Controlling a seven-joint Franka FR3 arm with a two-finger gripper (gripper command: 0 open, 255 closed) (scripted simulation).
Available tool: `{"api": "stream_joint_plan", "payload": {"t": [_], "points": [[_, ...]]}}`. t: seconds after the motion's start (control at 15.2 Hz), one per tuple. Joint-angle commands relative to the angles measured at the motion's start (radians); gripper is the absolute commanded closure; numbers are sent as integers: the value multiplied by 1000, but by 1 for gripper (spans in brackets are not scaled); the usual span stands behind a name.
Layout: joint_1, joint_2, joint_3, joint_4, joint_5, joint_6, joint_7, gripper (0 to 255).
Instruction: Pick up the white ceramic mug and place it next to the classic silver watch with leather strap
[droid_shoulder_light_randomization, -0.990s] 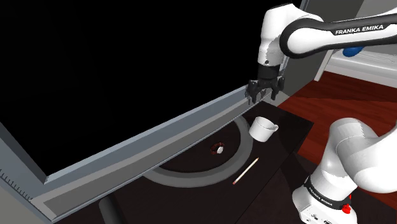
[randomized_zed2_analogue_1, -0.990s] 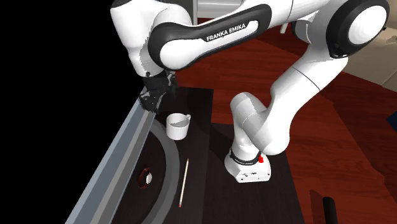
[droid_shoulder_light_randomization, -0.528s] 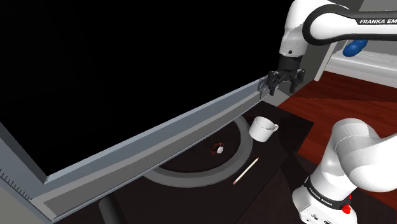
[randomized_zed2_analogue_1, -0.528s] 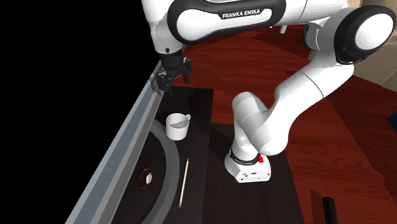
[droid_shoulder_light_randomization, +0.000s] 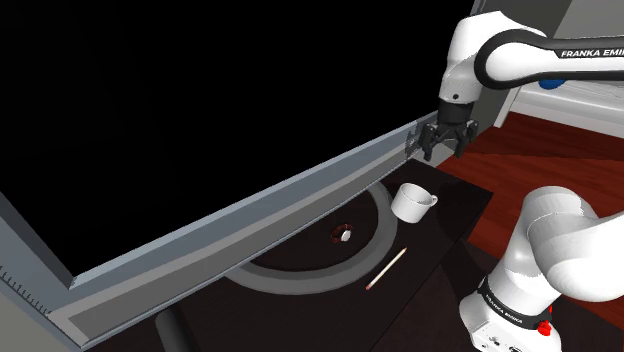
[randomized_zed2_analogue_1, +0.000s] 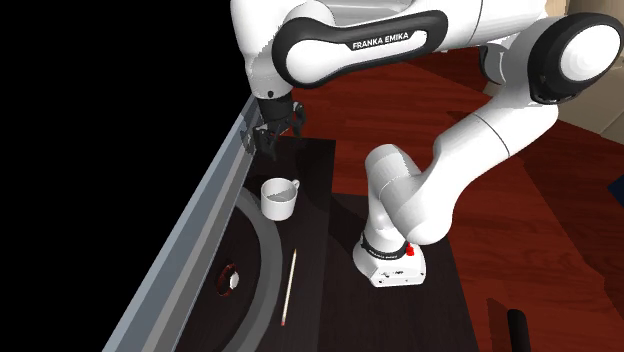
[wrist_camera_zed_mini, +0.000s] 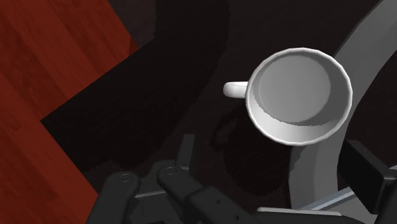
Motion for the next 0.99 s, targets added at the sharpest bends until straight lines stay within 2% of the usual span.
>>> {"api": "stream_joint_plan", "payload": {"t": [0.0,0.4,0.46,0.92], "points": [[0,2,-2,-6,-2,8,1,0],[0,2,-2,-6,-2,8,1,0],[0,2,-2,-6,-2,8,1,255],[0,2,-2,-6,-2,8,1,255]]}}
